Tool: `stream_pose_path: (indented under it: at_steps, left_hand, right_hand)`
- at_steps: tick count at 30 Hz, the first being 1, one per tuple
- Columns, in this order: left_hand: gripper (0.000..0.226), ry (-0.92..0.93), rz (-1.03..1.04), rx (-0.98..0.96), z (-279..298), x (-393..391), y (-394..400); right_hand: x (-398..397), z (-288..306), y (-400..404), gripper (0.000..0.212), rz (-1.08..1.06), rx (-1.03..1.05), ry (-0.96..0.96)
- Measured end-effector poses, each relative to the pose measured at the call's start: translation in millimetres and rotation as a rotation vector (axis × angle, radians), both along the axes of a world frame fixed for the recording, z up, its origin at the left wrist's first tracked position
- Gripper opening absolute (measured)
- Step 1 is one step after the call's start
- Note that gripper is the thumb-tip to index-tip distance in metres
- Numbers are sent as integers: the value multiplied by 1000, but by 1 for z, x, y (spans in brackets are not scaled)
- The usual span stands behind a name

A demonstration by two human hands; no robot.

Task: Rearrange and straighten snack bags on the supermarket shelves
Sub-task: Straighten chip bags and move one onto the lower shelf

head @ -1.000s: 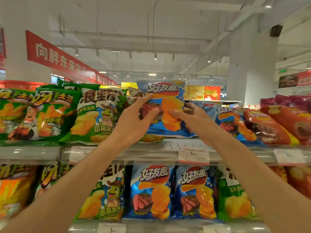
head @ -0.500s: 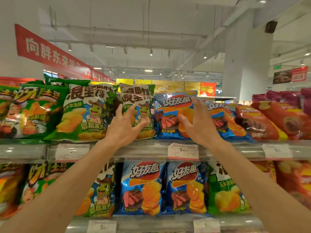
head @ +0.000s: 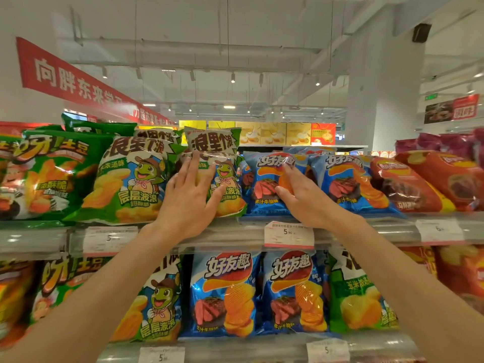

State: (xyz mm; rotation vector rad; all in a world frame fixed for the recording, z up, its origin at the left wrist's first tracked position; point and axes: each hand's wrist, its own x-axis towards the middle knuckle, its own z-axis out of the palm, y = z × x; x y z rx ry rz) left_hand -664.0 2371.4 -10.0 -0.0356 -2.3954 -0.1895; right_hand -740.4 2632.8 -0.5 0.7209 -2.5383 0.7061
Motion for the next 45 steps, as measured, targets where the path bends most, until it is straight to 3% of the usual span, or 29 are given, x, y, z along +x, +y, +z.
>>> stream_pose_path:
  at_steps: [5,9,14,19,24,29,35,40,45]
  left_hand:
    - [69,-17,-10,3,-6,-8,-3]
    - [68,23,-3,4,-7,-4,0]
    - [58,220,-98,95,-9,13,8]
    - [51,277,-243,163,-29,38,22]
    - [36,392,-335,378,-58,67,42]
    - [18,281,-451,738,-111,86,66]
    - [16,7,-462,1173,-193,88,100]
    - [18,-47,-419,1192,-224,77,127]
    - [19,-33,-380,1121,-229,65,147]
  right_hand:
    - [-8,-2,-3,76,-134,181,-58]
    - [0,-3,-4,78,-161,119,8]
    - [17,-9,3,58,-71,-183,231]
    - [42,-16,23,38,35,-458,145]
    - [80,-41,45,25,127,-733,79]
    - [107,-99,75,15,155,-877,-69]
    - [115,-197,114,12,-39,-966,-223]
    - [112,-236,143,13,-146,-915,-270]
    - [97,-237,173,9,-280,-849,-159]
